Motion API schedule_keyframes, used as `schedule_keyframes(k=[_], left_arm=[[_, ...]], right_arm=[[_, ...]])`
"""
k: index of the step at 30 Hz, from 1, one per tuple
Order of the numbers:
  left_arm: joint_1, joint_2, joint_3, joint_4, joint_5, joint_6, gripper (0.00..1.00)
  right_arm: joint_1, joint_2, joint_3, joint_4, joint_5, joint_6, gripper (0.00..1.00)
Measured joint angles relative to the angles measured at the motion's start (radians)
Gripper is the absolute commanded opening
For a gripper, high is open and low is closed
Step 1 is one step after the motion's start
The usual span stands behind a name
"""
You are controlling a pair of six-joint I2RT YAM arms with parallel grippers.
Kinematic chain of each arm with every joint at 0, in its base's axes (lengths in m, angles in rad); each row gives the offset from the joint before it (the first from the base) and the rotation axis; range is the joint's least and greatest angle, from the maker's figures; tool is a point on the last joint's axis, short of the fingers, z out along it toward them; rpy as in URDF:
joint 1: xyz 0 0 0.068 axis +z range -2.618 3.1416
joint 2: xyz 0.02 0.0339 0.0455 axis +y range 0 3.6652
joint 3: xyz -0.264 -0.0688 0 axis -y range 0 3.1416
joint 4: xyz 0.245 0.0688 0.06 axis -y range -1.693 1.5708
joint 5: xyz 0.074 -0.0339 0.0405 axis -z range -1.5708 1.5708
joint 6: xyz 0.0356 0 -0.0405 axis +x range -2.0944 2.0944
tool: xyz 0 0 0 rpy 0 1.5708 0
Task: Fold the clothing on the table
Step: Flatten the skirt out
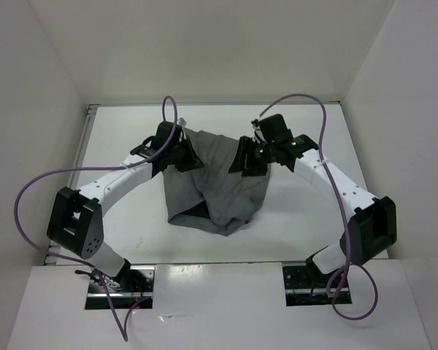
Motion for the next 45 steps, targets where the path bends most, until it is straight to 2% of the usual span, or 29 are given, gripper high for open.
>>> schedule_keyframes(k=[4,9,20,22,23,25,28,32,35,41,45], left_arm=[[0.002,-0.037,0.000,-0.014,-0.014,0.000,0.02],[0.024,-0.076,0.000,-0.021,-0.019,0.000,0.02],[0.095,-0.148,-0.090,-0.027,-0.023,0.000,0.02],[0.105,-0.149,-0.099,-0.027,-0.023,0.000,0.02],[0.111,-0.149,-0.102,-0.027,-0.022,0.000,0.02],[0.123,-0.150,-0.105,-0.026,-0.019,0.001,0.02],[0.141,-0.151,-0.110,-0.023,-0.014,0.002,0.02],[0.156,-0.157,-0.119,-0.022,-0.008,0.003,0.02],[0.162,-0.165,-0.126,-0.022,-0.003,0.004,0.02],[0.167,-0.173,-0.133,-0.018,0.008,0.004,0.02],[0.167,-0.173,-0.157,-0.018,0.011,0.004,0.02]], right_arm=[[-0.002,0.039,-0.121,-0.031,-0.113,0.064,0.58],[0.002,0.143,-0.163,-0.054,-0.187,0.106,0.58],[0.047,0.353,-0.163,-0.057,-0.202,0.127,0.58],[0.065,0.402,-0.163,-0.063,-0.183,0.123,0.50],[0.075,0.425,-0.163,-0.066,-0.170,0.117,0.26],[0.087,0.461,-0.159,-0.072,-0.158,0.107,0.00],[0.092,0.481,-0.137,-0.098,-0.143,0.105,0.00],[0.094,0.443,-0.032,-0.168,0.003,0.104,0.00],[0.094,0.369,0.139,-0.245,0.137,0.096,0.00],[0.095,0.208,0.501,-0.275,0.330,0.055,0.00],[0.100,0.177,0.581,-0.301,0.420,0.029,0.00]])
